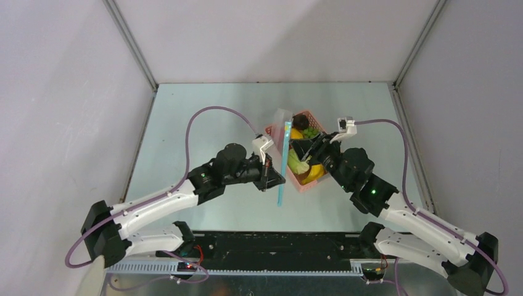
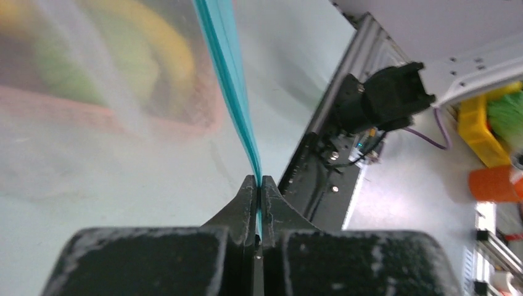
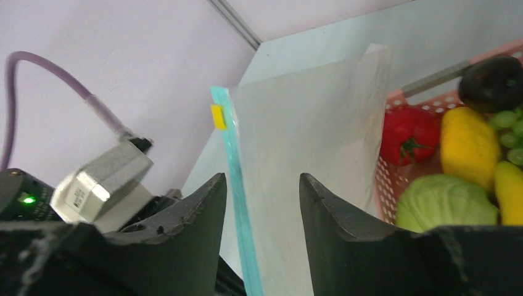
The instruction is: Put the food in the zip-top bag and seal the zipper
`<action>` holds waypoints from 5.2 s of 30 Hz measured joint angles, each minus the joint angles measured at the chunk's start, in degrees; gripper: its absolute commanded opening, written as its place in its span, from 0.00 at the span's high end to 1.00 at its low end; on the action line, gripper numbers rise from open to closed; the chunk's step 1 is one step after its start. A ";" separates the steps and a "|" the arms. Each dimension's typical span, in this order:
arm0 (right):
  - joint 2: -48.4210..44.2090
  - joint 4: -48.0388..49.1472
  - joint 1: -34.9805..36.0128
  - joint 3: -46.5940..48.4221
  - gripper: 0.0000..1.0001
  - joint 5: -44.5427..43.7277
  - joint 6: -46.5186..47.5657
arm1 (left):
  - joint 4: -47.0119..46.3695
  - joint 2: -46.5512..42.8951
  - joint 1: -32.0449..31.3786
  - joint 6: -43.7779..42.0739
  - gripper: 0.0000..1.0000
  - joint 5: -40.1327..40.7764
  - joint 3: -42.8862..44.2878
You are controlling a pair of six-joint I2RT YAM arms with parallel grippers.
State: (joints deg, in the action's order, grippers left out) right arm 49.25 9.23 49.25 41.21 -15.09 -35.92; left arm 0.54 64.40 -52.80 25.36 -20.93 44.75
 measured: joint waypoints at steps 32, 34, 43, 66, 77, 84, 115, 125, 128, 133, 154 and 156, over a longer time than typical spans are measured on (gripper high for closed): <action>14.12 -11.74 3.10 11.78 0.51 12.57 5.97 | 19.41 -2.58 -7.15 -9.40 1.00 30.91 8.68; 14.82 -11.08 3.15 11.78 0.66 12.48 5.75 | 19.41 -2.58 -7.21 -9.40 1.00 30.88 8.68; 15.52 -11.19 3.19 11.85 1.00 11.54 4.52 | 19.58 -2.60 -7.48 -9.35 0.66 31.08 8.68; 9.92 -8.48 -0.24 9.03 1.00 21.81 3.21 | 12.55 -13.79 -7.02 -4.39 0.44 23.43 -1.40; 9.92 -11.54 0.81 9.03 1.00 17.29 0.76 | 12.74 -11.39 -6.91 -4.02 0.97 23.52 1.01; 9.53 -12.09 0.76 9.03 1.00 17.92 0.48 | 14.78 -10.05 -6.91 -4.48 0.44 24.79 1.75; 7.76 -21.57 -11.02 9.31 0.79 47.47 2.67 | -3.91 -9.60 1.70 -12.28 1.00 0.31 -5.25; -0.76 -28.44 -11.52 9.05 0.60 45.33 8.68 | -11.19 -13.94 2.32 -12.33 1.00 -4.33 -11.10; -1.75 -27.04 -10.88 7.78 0.61 45.38 9.09 | -12.72 -13.94 2.32 -12.37 1.00 -6.69 -11.10; 0.37 -26.16 -8.87 6.25 0.61 45.35 9.44 | -13.68 -13.99 2.36 -12.39 1.00 -9.22 -11.13; -4.31 -27.80 2.45 5.51 0.56 33.46 10.97 | -11.43 -14.71 2.36 -12.39 1.00 -0.57 -11.10; -3.17 -27.82 3.23 5.51 0.56 32.20 10.97 | -10.99 -14.86 2.36 -12.39 1.00 0.15 -11.10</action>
State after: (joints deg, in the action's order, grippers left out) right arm 46.09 -18.59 52.49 46.72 17.10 -24.95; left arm -10.46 49.54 -50.43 12.97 -20.78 33.65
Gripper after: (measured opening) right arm 0.434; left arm 0.005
